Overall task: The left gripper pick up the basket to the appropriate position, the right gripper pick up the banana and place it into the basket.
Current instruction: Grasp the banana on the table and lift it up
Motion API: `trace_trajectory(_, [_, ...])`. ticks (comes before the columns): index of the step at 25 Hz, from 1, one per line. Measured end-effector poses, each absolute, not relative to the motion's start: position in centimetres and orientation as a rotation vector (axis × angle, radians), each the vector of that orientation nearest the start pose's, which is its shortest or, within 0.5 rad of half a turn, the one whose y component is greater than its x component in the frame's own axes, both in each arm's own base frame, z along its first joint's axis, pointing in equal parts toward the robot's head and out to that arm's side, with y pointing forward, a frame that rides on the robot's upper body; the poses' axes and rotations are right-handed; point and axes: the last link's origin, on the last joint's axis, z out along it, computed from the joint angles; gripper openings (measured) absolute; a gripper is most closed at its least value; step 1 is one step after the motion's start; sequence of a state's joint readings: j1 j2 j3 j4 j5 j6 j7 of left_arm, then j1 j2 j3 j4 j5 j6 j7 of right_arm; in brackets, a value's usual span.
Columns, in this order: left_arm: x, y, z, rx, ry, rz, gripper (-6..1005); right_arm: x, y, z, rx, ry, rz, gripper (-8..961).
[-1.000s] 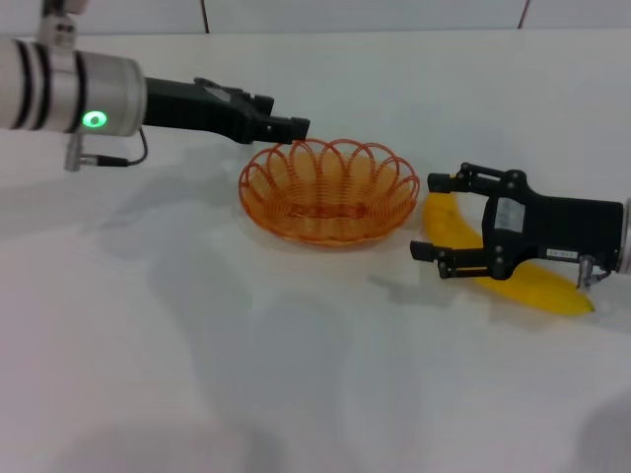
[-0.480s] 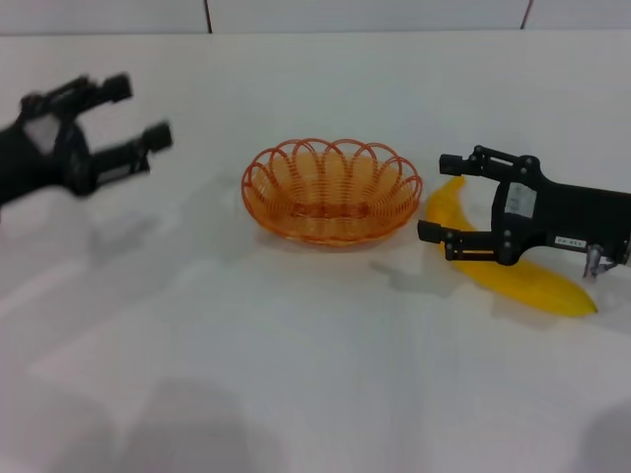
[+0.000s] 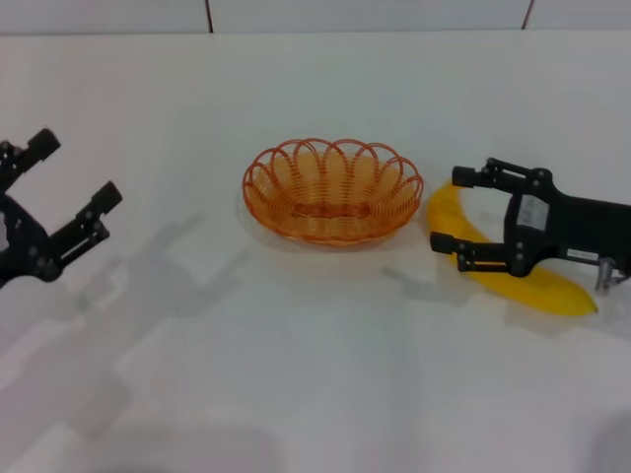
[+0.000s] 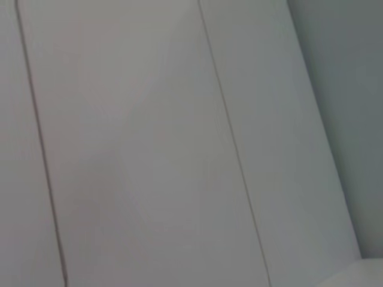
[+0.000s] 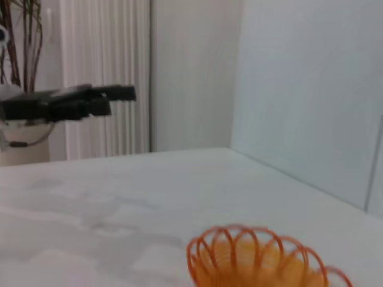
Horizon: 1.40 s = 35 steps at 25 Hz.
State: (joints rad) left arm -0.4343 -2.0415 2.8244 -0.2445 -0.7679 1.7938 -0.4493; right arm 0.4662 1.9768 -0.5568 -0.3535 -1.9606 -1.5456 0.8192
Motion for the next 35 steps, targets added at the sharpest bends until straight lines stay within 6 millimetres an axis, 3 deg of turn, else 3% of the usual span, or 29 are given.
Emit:
trace_trajectory(4, [-31.2, 26.5, 0.4, -2.252, -0.203, -0.964, 816, 32.8, 29.3, 1.1, -2.600, 0.350, 0.637, 889])
trace_trajectory(10, [-31.6, 29.1, -1.6, -2.447, -0.378, -0.777, 816, 33.0, 29.6, 1.3, -2.600, 0.379, 0.621, 888])
trace_trajectory(16, [-31.2, 29.6, -2.5, -2.477, -0.383, -0.756, 816, 33.1, 29.8, 1.1, -2.597, 0.383, 0.604, 888])
trace_trajectory(35, [-31.3, 29.4, -2.4, -2.467, -0.372, -0.761, 816, 35.5, 29.8, 0.4, -2.625, 0.600, 0.388, 888])
